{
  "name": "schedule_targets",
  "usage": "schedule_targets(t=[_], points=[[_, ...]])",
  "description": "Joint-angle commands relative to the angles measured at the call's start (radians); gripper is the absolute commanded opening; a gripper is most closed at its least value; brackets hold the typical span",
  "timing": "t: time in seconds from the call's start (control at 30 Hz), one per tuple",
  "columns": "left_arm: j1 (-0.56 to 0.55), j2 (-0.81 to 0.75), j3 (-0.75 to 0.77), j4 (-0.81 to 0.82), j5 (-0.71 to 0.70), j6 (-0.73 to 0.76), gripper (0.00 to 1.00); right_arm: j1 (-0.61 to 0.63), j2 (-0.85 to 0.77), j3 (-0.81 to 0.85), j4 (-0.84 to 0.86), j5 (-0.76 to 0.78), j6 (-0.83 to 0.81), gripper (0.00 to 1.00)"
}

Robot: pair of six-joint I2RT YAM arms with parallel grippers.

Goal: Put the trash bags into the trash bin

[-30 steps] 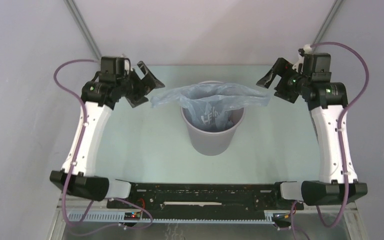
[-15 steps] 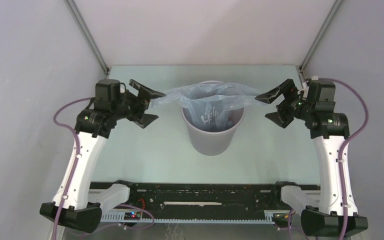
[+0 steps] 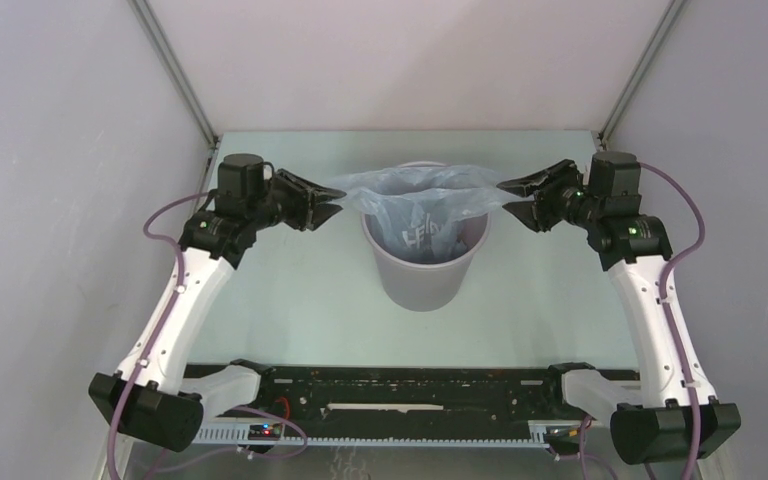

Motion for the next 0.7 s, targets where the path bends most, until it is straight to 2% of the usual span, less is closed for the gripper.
schedule_targets(t=[0.0, 0.1, 0.27, 0.33, 0.5, 0.67], points=[[0.006, -0.003, -0.046, 0.074, 0.003, 0.028, 0.27, 0.0, 0.017, -0.003, 0.063, 0.021, 0.044, 0.45], [0.024, -0.037, -0.083, 0.078, 0.008, 0.052, 0.19, -0.008, 0.018, -0.016, 0.028, 0.035, 0.003, 0.21], [0.039, -0.06, -0.129, 0.078, 0.054, 0.111, 0.06, -0.047, -0.003, -0.095, 0.09, -0.025, -0.096, 0.0], [0.04, -0.065, -0.15, 0.074, 0.081, 0.134, 0.01, -0.057, 0.005, -0.097, 0.091, -0.076, -0.158, 0.0], [0.04, -0.087, -0.185, 0.07, 0.127, 0.213, 0.0, -0.105, 0.045, -0.103, 0.07, -0.328, -0.339, 0.0], [0.04, -0.087, -0.194, 0.006, 0.174, 0.348, 0.0, -0.142, 0.037, -0.115, 0.013, -0.425, -0.511, 0.0]])
